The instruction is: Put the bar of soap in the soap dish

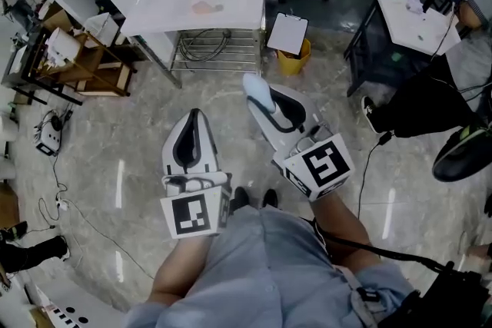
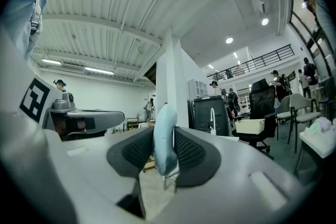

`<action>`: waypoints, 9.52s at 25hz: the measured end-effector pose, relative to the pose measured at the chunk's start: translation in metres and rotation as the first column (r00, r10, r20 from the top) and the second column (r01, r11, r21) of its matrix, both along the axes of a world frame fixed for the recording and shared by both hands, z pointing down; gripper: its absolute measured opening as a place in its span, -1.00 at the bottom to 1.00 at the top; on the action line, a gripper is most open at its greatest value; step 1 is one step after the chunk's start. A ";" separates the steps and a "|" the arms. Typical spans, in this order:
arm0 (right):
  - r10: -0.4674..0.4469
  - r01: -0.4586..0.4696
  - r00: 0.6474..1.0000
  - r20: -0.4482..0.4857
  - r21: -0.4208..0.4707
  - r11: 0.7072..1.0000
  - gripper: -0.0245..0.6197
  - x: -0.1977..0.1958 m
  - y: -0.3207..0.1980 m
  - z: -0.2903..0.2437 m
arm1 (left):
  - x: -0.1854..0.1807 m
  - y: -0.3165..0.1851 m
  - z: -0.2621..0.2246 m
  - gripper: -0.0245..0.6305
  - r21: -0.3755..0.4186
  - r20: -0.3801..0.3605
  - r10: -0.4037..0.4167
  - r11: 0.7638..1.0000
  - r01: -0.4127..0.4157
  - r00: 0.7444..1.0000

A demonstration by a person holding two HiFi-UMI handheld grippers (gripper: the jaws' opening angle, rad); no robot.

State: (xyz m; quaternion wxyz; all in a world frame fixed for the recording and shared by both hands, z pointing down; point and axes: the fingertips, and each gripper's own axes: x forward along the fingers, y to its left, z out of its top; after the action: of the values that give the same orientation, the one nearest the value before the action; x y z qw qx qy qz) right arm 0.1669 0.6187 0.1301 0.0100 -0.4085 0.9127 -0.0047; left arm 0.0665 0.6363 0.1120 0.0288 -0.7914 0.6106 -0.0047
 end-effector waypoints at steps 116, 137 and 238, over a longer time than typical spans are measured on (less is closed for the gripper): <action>-0.084 0.039 0.991 -0.108 -0.368 0.929 -0.57 -0.176 -0.716 0.192 | -0.161 -0.741 0.152 -0.91 -0.236 -0.002 0.050 0.970 -0.049 0.999; -0.134 0.029 0.979 -0.156 -0.542 0.840 -0.57 -0.203 -0.755 0.314 | -0.186 -0.786 0.215 -0.91 -0.333 -0.065 0.061 0.939 -0.079 0.996; -0.020 0.020 1.000 -0.007 -0.086 0.996 -0.92 -0.137 -0.658 0.034 | -0.097 -0.674 0.034 -0.91 -0.023 0.012 0.044 0.999 -0.044 0.999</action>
State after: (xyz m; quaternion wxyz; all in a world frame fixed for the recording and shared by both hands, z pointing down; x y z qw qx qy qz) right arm 0.0299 -0.0389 0.1640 -0.0114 -0.3995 0.9157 -0.0425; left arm -0.0300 -0.0374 0.1462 0.0238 -0.8048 0.5929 -0.0158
